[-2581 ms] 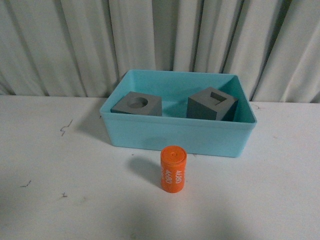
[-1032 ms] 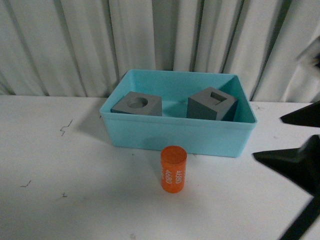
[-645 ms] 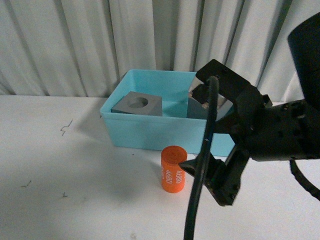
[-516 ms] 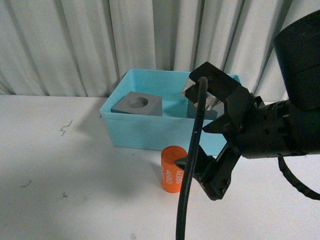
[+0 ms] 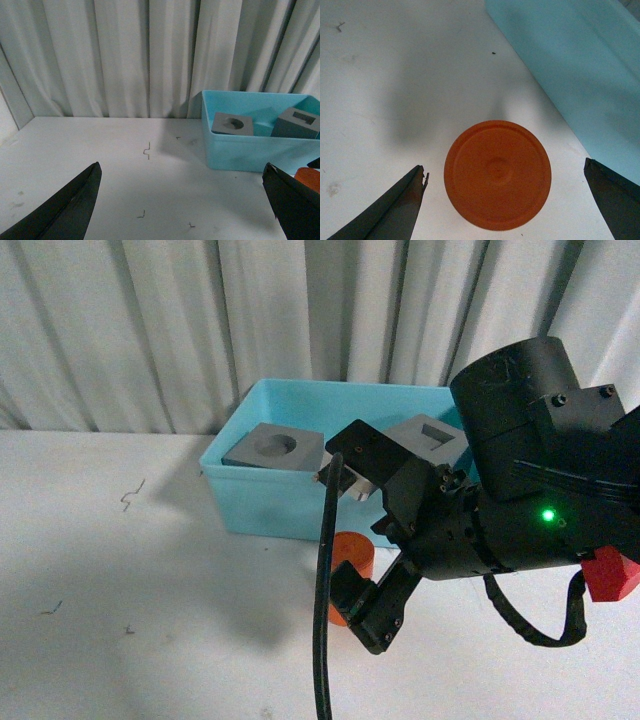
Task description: Place gray and orange parts in blue box
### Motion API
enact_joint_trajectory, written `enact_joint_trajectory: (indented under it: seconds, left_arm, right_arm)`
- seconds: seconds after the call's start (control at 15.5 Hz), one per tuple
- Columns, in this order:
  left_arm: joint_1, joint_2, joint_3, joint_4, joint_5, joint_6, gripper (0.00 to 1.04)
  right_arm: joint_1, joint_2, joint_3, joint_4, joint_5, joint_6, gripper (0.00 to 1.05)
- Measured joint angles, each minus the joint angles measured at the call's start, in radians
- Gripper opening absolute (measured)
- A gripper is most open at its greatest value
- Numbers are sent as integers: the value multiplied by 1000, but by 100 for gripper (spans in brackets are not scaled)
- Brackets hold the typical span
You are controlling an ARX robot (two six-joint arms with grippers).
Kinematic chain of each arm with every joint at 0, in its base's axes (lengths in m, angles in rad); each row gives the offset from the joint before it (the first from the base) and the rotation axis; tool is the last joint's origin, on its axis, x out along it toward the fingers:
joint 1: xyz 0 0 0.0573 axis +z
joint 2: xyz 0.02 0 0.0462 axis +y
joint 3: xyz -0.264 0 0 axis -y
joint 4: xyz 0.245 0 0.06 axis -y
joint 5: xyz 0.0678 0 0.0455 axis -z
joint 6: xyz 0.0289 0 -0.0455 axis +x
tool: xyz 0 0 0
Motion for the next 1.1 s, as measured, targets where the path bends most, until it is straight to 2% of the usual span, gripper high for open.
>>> enact_joint_trajectory:
  seconds: [0.58, 0.65, 0.77, 1.1]
  left_arm:
    - [0, 0, 0, 0, 0, 0, 98]
    - [0, 0, 0, 0, 0, 0, 98]
    - [0, 0, 0, 0, 0, 0, 98]
    - [0, 0, 0, 0, 0, 0, 98]
  right_arm:
    - [37, 49, 58, -11, 11, 13, 98]
    - [37, 49, 58, -12, 12, 13, 95]
    - [38, 49, 59, -14, 13, 13, 84]
    - [38, 49, 59, -11, 15, 14, 48]
